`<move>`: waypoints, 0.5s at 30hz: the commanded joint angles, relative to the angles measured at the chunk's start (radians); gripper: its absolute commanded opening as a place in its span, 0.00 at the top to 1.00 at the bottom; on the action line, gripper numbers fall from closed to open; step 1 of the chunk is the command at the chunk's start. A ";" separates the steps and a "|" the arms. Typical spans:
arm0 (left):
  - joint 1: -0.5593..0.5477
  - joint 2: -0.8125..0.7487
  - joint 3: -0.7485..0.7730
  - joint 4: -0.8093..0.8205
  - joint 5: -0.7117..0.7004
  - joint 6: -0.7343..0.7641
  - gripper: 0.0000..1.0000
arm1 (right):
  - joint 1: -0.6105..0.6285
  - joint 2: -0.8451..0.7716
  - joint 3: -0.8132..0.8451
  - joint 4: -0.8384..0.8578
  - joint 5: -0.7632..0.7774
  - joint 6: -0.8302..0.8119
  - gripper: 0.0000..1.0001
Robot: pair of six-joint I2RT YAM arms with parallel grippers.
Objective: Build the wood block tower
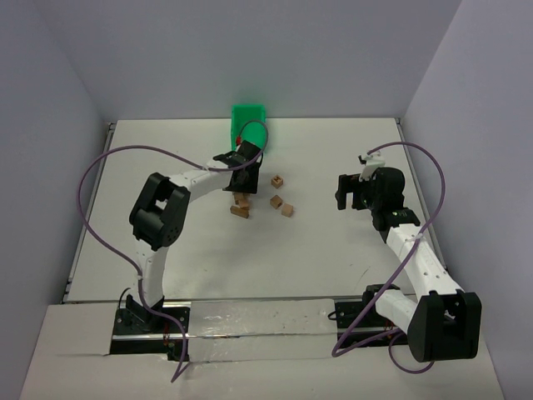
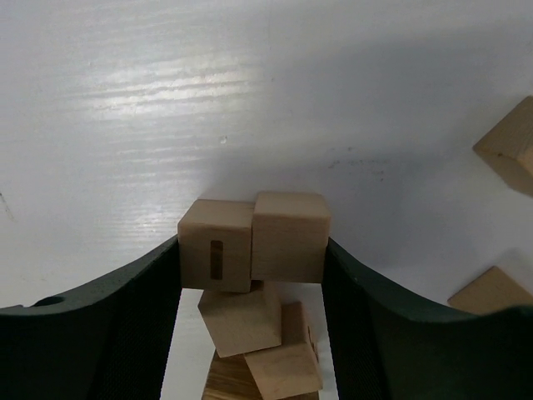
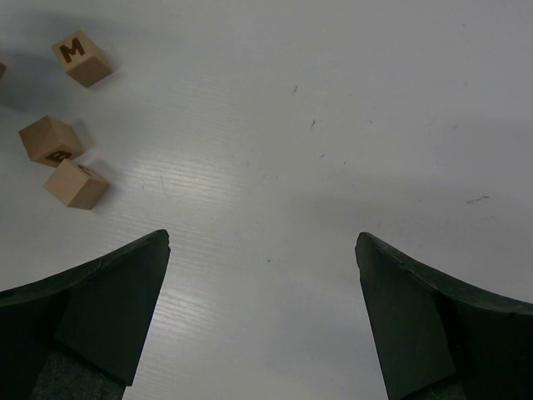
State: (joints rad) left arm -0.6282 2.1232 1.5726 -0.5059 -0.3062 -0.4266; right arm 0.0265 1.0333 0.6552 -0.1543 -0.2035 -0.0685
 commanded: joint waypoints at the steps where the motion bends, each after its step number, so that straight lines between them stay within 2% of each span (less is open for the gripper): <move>1: -0.006 -0.080 -0.097 -0.005 0.015 0.024 0.45 | 0.004 0.001 0.044 0.016 0.003 -0.002 0.00; 9: -0.059 -0.183 -0.301 -0.001 0.065 0.031 0.49 | 0.006 0.004 0.043 0.015 0.001 0.001 0.00; 15: -0.100 -0.273 -0.390 0.010 0.126 0.032 0.50 | 0.004 0.002 0.043 0.014 0.004 -0.001 0.00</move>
State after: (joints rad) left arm -0.6981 1.8996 1.2493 -0.4480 -0.2654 -0.4060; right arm 0.0265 1.0340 0.6552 -0.1543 -0.2035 -0.0682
